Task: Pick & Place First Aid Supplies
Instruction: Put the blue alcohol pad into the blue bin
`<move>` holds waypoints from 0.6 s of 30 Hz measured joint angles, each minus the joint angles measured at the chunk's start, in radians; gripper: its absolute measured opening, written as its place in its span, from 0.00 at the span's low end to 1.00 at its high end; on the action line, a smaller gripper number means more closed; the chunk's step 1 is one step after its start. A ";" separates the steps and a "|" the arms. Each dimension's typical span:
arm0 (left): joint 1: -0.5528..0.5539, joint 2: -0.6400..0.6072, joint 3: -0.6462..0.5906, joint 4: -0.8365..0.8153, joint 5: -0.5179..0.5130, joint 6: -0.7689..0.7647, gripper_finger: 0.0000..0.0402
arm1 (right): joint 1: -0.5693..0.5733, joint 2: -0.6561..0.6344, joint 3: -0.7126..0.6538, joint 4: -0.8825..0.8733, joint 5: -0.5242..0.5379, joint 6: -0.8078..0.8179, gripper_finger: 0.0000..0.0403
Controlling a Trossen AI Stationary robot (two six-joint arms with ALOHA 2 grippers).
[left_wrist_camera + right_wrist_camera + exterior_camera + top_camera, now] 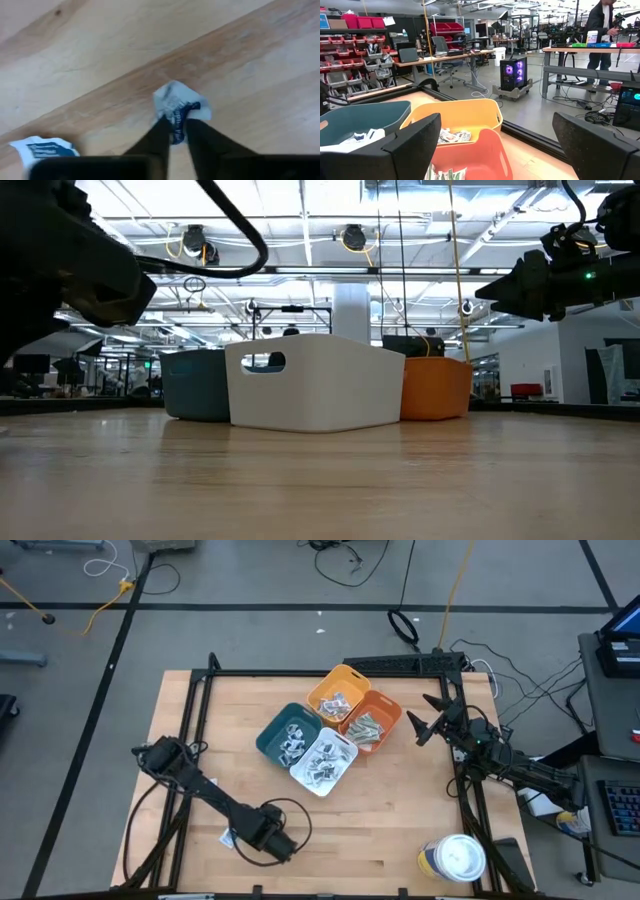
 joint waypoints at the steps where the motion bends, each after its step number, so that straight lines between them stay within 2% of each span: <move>1: -0.002 0.000 0.000 -0.003 -0.005 0.009 0.12 | 0.000 0.000 0.000 0.000 0.000 0.000 0.94; 2: -0.004 0.000 -0.001 -0.005 -0.010 0.023 0.06 | 0.000 0.000 0.000 0.000 0.000 0.000 0.94; 4: -0.008 -0.004 -0.001 -0.013 -0.015 0.037 0.03 | 0.000 0.000 0.000 0.000 0.000 0.000 0.94; 8: -0.011 -0.038 -0.007 -0.075 -0.016 0.041 0.02 | 0.000 0.000 0.000 0.000 0.000 0.000 0.94; 18: 0.041 -0.251 -0.005 -0.188 -0.043 0.111 0.01 | 0.000 0.000 0.000 0.000 0.000 0.000 0.94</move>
